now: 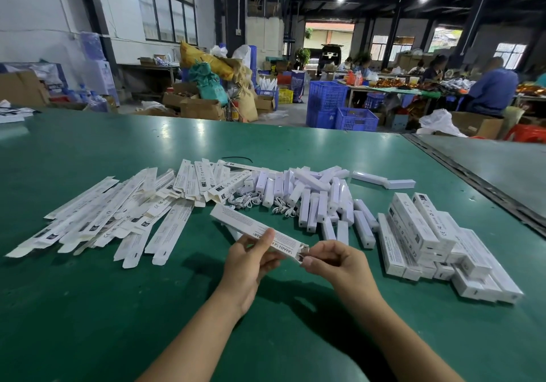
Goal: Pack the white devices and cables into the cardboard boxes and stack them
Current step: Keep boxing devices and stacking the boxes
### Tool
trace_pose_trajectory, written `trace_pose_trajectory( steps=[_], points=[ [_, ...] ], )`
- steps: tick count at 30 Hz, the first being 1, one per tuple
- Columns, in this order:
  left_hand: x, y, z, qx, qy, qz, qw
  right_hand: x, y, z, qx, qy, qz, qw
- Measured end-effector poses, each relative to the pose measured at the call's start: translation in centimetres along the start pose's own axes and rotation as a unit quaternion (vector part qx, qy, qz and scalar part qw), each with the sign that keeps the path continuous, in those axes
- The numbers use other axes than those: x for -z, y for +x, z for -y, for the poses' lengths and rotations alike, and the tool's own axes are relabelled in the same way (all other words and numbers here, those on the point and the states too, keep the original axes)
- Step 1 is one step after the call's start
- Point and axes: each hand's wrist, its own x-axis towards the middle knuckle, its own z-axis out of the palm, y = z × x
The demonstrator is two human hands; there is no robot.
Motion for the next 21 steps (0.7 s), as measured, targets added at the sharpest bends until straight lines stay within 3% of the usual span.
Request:
trace_pose_trajectory(
  steps=[4,8,15,21],
  points=[
    [0.17,0.03,-0.18,0.040,-0.013,0.014,0.999,0.12,-0.18,-0.20,0.083,-0.111,-0.002,0.990],
    [0.30,0.05,-0.42,0.071,-0.032,0.028,0.997,-0.29,-0.44,-0.13,0.209,-0.227,-0.040,0.950],
    [0.58,0.22,-0.39,0.088,-0.016,0.037,0.995,0.01,-0.28,0.14,0.246,-0.282,-0.050,0.926],
    [0.14,0.09,-0.26,0.097,0.026,0.059,0.993,-0.32,-0.36,0.38,0.356,-0.363,-0.063,0.859]
  ],
)
